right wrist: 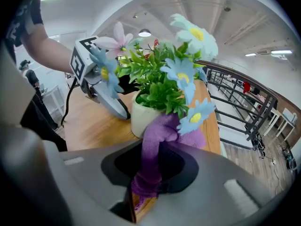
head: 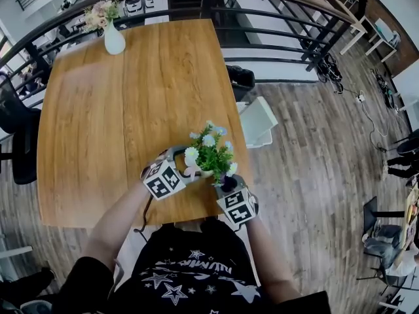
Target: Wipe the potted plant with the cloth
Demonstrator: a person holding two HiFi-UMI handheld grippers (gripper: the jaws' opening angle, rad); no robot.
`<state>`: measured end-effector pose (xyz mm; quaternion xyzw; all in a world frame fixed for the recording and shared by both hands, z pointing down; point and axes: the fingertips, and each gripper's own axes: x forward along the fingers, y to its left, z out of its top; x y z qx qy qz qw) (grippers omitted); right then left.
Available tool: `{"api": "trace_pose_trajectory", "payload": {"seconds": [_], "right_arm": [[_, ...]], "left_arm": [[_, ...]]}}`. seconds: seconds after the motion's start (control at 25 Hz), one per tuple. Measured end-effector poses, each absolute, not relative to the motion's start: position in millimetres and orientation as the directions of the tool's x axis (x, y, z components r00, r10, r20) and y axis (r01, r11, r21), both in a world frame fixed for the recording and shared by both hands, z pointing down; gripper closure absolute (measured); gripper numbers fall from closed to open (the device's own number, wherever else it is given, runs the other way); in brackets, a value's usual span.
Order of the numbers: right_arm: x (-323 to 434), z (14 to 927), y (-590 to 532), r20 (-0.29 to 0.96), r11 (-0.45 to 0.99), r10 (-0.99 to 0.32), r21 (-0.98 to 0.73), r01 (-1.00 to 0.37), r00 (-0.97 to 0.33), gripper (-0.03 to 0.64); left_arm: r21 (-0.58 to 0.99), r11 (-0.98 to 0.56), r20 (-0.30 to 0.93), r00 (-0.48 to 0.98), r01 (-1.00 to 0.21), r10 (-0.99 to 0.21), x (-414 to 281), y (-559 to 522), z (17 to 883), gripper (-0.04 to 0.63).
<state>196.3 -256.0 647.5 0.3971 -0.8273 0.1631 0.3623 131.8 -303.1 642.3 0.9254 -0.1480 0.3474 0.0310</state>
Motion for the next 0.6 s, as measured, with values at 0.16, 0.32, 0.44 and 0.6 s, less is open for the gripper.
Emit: {"api": "trace_pose_trajectory", "payload": {"seconds": [0.16, 0.32, 0.44, 0.6], "right_arm": [[190, 646, -251, 0.726, 0.626, -0.538, 0.004, -0.78, -0.428, 0.532], [180, 641, -247, 0.716, 0.625, -0.535, -0.022, -0.78, -0.449, 0.532], [173, 639, -244, 0.712, 0.634, -0.532, -0.024, -0.773, -0.458, 0.532], [165, 635, -241, 0.707, 0.643, -0.529, -0.027, -0.766, -0.469, 0.532]], "left_arm": [[-0.044, -0.927, 0.646, 0.697, -0.372, -0.311, 132, -299, 643, 0.169], [-0.041, -0.886, 0.645, 0.666, -0.461, -0.376, 133, -300, 642, 0.169], [-0.04, -0.856, 0.643, 0.643, -0.515, -0.417, 134, -300, 643, 0.169], [-0.04, -0.823, 0.639, 0.619, -0.567, -0.457, 133, -299, 641, 0.169]]}}
